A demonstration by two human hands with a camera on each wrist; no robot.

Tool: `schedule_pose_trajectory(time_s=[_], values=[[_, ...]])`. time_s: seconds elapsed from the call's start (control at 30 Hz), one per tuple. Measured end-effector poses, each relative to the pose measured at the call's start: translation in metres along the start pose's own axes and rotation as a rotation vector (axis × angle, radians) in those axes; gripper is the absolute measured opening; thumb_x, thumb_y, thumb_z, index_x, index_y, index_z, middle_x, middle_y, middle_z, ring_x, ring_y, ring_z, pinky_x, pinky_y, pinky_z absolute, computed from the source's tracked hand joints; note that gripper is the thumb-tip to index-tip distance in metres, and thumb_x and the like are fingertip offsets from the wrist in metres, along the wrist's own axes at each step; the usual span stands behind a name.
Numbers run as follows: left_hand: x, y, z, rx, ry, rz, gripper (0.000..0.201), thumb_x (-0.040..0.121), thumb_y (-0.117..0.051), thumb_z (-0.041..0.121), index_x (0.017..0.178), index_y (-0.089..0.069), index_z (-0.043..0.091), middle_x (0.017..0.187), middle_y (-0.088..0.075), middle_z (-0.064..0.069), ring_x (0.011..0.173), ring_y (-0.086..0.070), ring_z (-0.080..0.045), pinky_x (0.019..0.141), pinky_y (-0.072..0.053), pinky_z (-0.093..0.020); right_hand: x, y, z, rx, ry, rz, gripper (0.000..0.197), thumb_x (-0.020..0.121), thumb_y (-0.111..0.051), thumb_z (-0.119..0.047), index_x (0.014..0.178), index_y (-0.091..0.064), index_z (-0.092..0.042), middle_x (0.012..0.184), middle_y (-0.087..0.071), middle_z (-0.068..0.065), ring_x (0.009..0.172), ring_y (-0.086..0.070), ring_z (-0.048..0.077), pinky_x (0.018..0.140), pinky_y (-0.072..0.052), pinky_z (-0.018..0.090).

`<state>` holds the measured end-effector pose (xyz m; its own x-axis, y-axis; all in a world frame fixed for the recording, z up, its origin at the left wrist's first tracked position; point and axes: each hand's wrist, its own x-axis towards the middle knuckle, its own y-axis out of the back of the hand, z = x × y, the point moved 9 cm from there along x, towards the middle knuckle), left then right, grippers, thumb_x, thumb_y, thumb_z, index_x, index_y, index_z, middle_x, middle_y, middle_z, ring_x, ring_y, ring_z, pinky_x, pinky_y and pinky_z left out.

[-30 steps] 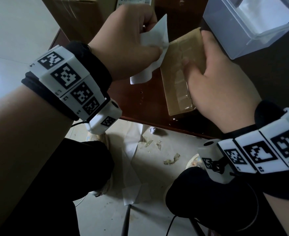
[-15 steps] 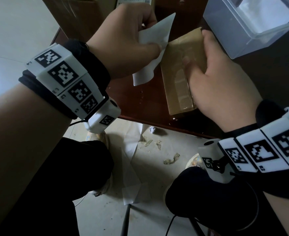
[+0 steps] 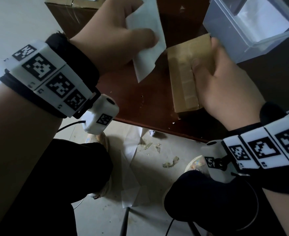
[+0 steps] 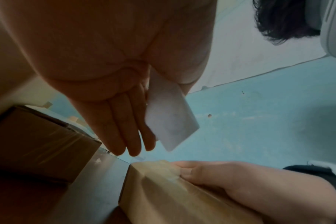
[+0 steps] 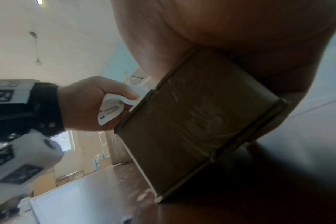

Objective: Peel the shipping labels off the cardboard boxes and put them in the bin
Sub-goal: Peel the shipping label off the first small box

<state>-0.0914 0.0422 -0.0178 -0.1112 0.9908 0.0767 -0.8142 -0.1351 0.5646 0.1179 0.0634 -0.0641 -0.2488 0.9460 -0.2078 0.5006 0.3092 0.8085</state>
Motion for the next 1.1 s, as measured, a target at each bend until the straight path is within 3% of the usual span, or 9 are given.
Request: schedule_pose_trajectory(time_s=[0.13,0.2,0.27,0.33,0.4,0.47,0.6,0.9,1.1], values=[[0.001,-0.005,0.000,0.041,-0.023,-0.021,0.039,0.094,-0.066,0.036,0.116,-0.064,0.004,0.104,-0.072,-0.008,0.088,-0.073,-0.014,0.074,-0.063,-0.036,0.007,0.000,0.008,-0.136,-0.023,0.002,0.061,0.107,-0.036,-0.065,0.156,-0.039,-0.028,0.128,-0.065,0.006,0.121,-0.062,0.037,0.089,-0.048,0.048],[0.003,-0.011,0.001,0.157,-0.048,-0.027,0.026,0.095,-0.067,0.035,0.098,-0.067,0.009,0.086,-0.068,0.000,0.071,-0.066,-0.004,0.056,-0.054,-0.017,0.006,0.007,0.008,-0.244,-0.019,0.088,0.076,0.100,-0.044,-0.075,0.156,-0.044,-0.024,0.139,-0.060,0.014,0.130,-0.056,0.041,0.098,-0.049,0.056],[0.002,-0.018,0.006,0.241,-0.091,-0.035,0.026,0.093,-0.069,0.033,0.078,-0.062,0.013,0.069,-0.056,0.006,0.055,-0.053,-0.001,0.048,-0.040,-0.013,0.001,0.025,-0.003,-0.181,0.077,0.288,0.074,0.092,-0.061,-0.074,0.147,-0.056,-0.025,0.137,-0.059,0.012,0.125,-0.057,0.034,0.097,-0.053,0.054],[0.001,-0.022,0.011,0.258,-0.149,-0.011,0.032,0.092,-0.070,0.031,0.068,-0.056,0.015,0.062,-0.049,0.008,0.053,-0.047,-0.005,0.047,-0.033,-0.013,-0.005,0.036,-0.017,-0.005,0.227,0.385,0.050,0.093,-0.068,-0.063,0.127,-0.069,-0.027,0.120,-0.066,-0.001,0.107,-0.063,0.013,0.086,-0.057,0.032],[0.001,-0.023,0.015,0.258,-0.193,0.046,0.033,0.090,-0.071,0.030,0.067,-0.053,0.014,0.061,-0.049,0.009,0.053,-0.046,-0.006,0.048,-0.029,-0.014,-0.010,0.032,-0.028,0.210,0.319,0.307,0.026,0.098,-0.067,-0.056,0.106,-0.073,-0.033,0.095,-0.072,-0.016,0.088,-0.068,0.001,0.070,-0.056,0.019],[0.000,-0.025,0.019,0.255,-0.223,0.098,0.034,0.090,-0.069,0.031,0.067,-0.052,0.013,0.058,-0.047,0.009,0.053,-0.044,-0.008,0.049,-0.032,-0.020,-0.016,0.023,-0.038,0.405,0.325,0.198,0.019,0.098,-0.067,-0.054,0.094,-0.074,-0.036,0.081,-0.076,-0.013,0.080,-0.072,0.003,0.068,-0.059,0.022],[-0.005,-0.031,0.030,0.360,-0.269,0.182,0.018,0.085,-0.063,0.019,0.071,-0.053,0.013,0.059,-0.045,0.005,0.059,-0.048,-0.021,0.051,-0.045,-0.041,-0.015,0.006,-0.037,0.722,0.218,0.041,0.024,0.096,-0.073,-0.044,0.104,-0.080,-0.023,0.093,-0.082,-0.004,0.088,-0.079,0.014,0.080,-0.066,0.038],[-0.022,-0.031,0.056,0.464,-0.400,0.355,0.018,0.079,-0.070,0.014,0.075,-0.053,0.017,0.066,-0.051,0.006,0.060,-0.051,-0.023,0.048,-0.044,-0.039,-0.011,-0.001,-0.025,1.211,-0.021,-0.095,0.016,0.081,-0.079,-0.028,0.081,-0.081,-0.013,0.093,-0.082,0.014,0.091,-0.080,0.028,0.085,-0.067,0.039],[-0.033,-0.028,0.068,0.449,-0.480,0.435,0.038,0.082,-0.082,0.026,0.072,-0.045,0.020,0.066,-0.049,0.007,0.057,-0.048,-0.024,0.047,-0.043,-0.040,-0.010,-0.004,-0.015,1.335,-0.171,-0.093,0.019,0.100,-0.064,-0.006,0.087,-0.078,-0.006,0.092,-0.080,0.020,0.081,-0.079,0.028,0.082,-0.067,0.044]])
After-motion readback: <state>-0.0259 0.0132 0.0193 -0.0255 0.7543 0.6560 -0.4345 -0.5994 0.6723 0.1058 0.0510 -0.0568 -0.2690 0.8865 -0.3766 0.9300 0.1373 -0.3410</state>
